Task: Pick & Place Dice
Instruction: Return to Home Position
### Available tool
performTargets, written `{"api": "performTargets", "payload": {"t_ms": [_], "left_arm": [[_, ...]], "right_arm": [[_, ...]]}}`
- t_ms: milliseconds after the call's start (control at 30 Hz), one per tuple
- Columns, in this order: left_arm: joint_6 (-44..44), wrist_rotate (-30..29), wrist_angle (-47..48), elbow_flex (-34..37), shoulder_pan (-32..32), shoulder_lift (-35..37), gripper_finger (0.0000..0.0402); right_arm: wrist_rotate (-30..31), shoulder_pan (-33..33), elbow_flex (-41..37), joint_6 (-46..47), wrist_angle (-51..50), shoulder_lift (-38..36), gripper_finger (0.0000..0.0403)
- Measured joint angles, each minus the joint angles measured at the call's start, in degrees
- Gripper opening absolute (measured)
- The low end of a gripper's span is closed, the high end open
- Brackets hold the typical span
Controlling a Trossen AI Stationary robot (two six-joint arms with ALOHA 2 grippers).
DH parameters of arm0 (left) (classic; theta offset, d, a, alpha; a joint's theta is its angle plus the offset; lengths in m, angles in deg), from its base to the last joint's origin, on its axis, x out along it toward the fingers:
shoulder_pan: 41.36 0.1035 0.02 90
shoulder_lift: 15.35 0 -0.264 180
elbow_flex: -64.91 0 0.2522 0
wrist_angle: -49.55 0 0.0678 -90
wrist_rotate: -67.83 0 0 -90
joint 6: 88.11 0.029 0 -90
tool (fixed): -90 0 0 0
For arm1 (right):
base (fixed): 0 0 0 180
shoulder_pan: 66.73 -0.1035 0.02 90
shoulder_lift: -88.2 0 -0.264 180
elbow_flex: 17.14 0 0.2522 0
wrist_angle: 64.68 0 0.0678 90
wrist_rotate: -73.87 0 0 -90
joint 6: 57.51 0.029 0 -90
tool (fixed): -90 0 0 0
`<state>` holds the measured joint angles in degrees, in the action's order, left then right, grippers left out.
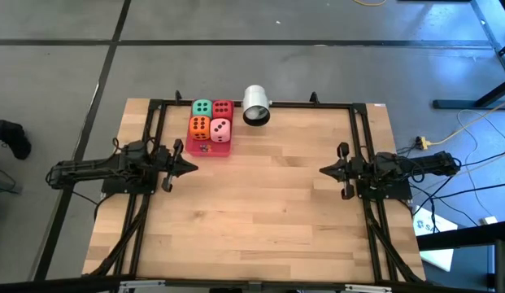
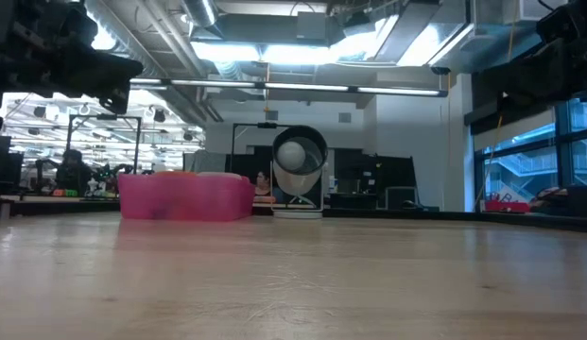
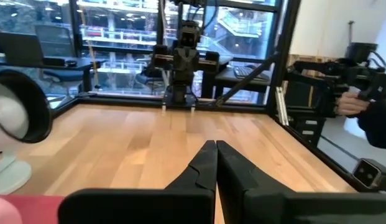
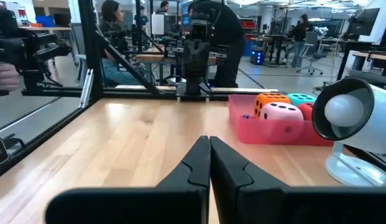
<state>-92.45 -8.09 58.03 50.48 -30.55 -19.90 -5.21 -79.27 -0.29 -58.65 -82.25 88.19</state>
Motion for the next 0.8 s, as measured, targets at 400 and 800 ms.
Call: {"api": "performTargets", "payload": {"t_ms": [400,800], "left_arm": [[-0.41,-6.64,3.26,0.04,0.04,-0.26,0.0002],[-0.41,-6.63,3.37,0.07,0.02,-0.26,0.0003]], "right_arm": [[0.12,0.11,0.00,-2.51,0.00,0.00,0.0019],[0.17,0.11,0.00,-2.69,0.00,0.00,0.0020]]}}
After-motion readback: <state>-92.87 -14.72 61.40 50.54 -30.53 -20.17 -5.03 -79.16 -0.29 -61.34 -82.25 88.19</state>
